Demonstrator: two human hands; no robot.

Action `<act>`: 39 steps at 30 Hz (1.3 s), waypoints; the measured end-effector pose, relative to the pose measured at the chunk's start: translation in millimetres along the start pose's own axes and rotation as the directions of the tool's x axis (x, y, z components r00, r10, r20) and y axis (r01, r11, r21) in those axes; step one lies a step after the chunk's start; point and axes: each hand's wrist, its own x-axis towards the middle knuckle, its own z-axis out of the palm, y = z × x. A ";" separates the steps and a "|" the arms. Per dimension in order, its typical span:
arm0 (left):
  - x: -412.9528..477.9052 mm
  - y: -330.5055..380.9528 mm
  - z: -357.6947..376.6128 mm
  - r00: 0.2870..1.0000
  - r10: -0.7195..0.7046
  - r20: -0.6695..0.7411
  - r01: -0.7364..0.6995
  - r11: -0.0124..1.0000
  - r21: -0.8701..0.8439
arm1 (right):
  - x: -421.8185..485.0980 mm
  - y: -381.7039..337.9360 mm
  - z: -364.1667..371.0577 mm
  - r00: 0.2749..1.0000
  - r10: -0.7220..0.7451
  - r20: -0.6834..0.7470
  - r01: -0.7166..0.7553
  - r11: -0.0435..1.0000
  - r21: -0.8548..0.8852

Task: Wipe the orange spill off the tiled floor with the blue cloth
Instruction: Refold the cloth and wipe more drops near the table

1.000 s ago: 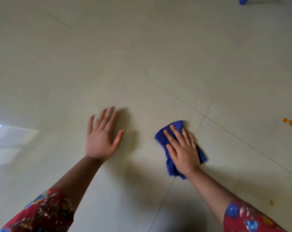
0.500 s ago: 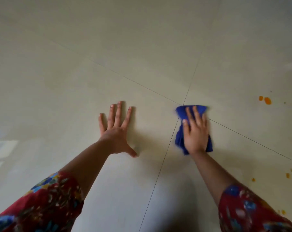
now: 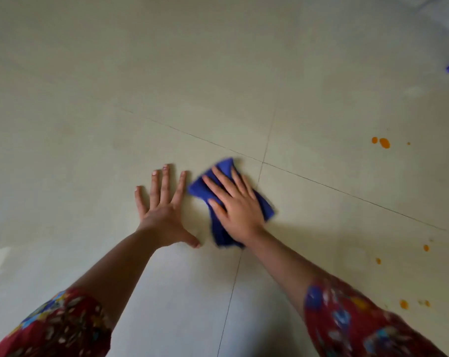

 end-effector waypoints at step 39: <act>-67.1 252.5 183.4 0.965 0.190 -0.180 -0.190 0.982 0.014 | -291.5 162.7 -23.7 0.982 0.175 -0.065 -0.178 0.983 -0.044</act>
